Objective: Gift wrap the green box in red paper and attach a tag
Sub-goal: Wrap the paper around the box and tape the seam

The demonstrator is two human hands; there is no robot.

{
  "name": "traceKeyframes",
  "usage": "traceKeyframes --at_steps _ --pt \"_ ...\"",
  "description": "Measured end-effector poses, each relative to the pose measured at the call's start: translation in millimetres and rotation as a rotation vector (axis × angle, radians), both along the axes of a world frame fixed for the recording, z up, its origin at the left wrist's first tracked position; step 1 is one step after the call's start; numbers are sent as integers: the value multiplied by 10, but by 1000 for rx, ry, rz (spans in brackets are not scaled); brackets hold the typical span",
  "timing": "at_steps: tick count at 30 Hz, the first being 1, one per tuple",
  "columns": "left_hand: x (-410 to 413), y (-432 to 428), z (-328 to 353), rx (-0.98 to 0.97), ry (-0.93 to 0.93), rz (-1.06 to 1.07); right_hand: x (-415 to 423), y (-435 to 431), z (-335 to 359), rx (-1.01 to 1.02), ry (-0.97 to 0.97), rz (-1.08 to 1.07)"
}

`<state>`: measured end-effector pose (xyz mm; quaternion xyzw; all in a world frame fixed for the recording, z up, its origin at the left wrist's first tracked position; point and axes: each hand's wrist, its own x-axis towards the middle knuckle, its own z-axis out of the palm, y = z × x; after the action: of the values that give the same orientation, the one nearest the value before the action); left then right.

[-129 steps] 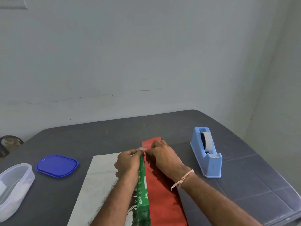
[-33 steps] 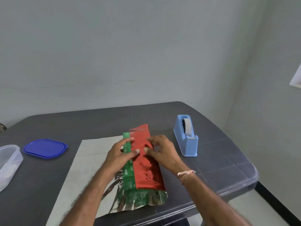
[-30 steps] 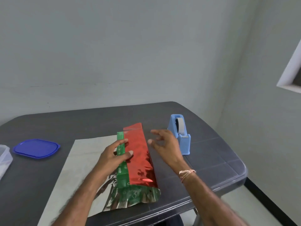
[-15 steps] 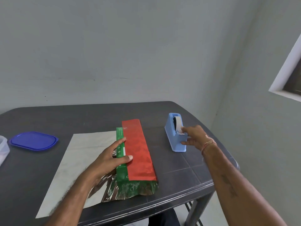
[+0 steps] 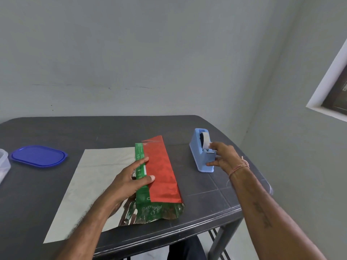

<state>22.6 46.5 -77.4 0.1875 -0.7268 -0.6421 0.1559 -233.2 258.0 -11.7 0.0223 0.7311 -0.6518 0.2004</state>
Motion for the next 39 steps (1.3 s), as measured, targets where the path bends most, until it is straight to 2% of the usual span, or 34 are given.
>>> traceKeyframes --at_steps 9,15,19,24,28,32,35,39 --pt "-2 -12 -39 10 -7 -5 98 66 -134 -131 15 -56" --pt "5 -3 -55 8 -4 -1 176 38 -315 64 306 -193" --pt "7 13 -37 9 -4 10 185 69 -275 154 385 -192" --pt "16 22 -27 15 -9 10 145 82 -193 194 323 -153" --pt "14 34 -21 36 -7 15 159 105 -195 113 270 -111" --pt "13 21 -37 37 -13 13 233 111 -106 -49 81 -78" --pt "13 12 -45 33 -17 8 247 143 -48 -97 -73 -75" --pt "17 11 -48 16 -14 -1 256 151 -41 -116 -122 -81"
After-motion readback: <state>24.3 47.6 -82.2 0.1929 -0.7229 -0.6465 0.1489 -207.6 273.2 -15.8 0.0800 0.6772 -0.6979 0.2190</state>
